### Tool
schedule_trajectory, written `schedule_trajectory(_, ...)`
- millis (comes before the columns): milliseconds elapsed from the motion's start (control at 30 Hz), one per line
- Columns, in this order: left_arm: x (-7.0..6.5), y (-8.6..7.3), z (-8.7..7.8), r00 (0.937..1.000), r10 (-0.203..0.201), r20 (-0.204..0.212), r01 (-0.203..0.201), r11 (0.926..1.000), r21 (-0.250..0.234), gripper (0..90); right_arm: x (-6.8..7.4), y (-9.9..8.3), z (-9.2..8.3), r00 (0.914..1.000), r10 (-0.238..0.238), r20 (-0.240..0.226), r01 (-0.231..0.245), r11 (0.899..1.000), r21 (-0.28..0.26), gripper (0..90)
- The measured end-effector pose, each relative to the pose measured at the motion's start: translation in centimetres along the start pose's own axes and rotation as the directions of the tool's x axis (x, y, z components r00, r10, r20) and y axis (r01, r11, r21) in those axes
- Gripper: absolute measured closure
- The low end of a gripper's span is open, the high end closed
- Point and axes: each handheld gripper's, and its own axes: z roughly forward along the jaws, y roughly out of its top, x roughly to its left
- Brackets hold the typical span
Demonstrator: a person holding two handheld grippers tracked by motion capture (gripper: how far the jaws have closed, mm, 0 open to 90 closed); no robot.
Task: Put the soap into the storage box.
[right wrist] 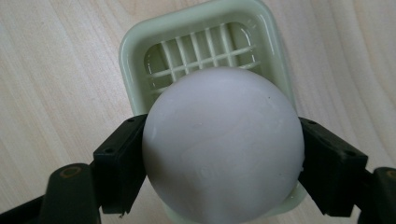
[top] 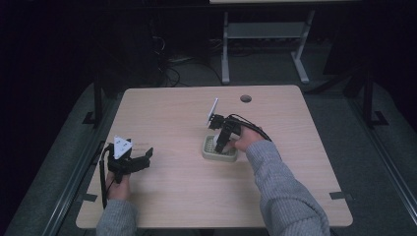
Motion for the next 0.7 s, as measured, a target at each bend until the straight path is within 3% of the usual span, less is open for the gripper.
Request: schedule_trajectory(700, 0.05, -0.01, -0.02, 1.0, -0.007, 0.001, 0.007, 1.0, -0.004, 14.8, 0.12, 0.33, 0.82, 0.9999, -0.006, 0.012, 0.006, 1.0, 0.029, 22.5)
